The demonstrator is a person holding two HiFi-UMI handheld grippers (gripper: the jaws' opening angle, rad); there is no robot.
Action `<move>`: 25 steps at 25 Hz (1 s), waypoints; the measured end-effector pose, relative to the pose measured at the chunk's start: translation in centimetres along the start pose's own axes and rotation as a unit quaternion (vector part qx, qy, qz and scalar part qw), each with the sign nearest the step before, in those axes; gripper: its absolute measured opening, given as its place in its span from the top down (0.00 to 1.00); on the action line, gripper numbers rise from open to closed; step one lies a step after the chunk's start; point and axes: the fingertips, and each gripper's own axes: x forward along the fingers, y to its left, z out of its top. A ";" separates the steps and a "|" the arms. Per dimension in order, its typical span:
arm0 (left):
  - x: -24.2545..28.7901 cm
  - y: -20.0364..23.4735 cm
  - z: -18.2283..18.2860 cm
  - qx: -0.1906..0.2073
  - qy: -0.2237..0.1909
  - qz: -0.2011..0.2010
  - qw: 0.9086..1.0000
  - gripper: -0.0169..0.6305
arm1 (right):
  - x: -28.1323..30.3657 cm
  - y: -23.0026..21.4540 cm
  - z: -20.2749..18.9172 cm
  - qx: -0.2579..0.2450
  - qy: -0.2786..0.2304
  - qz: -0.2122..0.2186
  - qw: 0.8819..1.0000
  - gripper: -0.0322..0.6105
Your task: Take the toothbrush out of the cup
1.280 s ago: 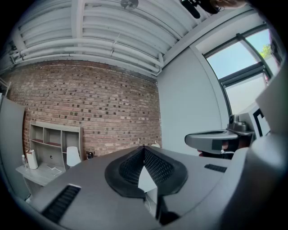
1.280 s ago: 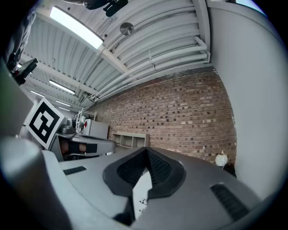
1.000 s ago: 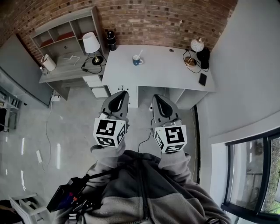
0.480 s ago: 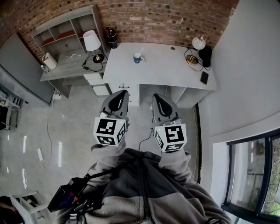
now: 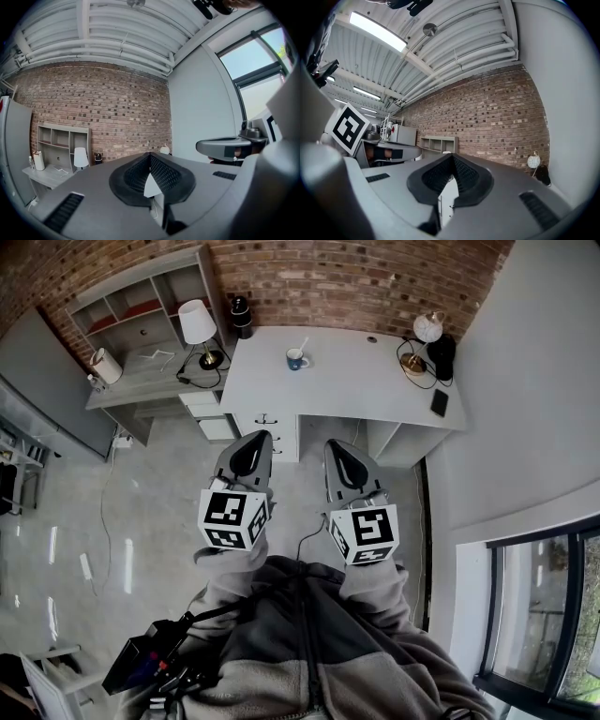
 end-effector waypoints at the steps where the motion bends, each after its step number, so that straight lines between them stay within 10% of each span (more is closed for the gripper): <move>1: 0.0 -0.1 -0.2 -0.001 0.001 0.000 1.000 0.97 | 0.0 0.0 -0.2 0.000 0.001 0.001 1.000 0.95; 25: 8.0 8.6 -0.4 -0.030 -0.017 0.011 0.999 0.97 | 10.7 -2.7 -0.6 -0.042 -0.014 -0.004 0.999 0.95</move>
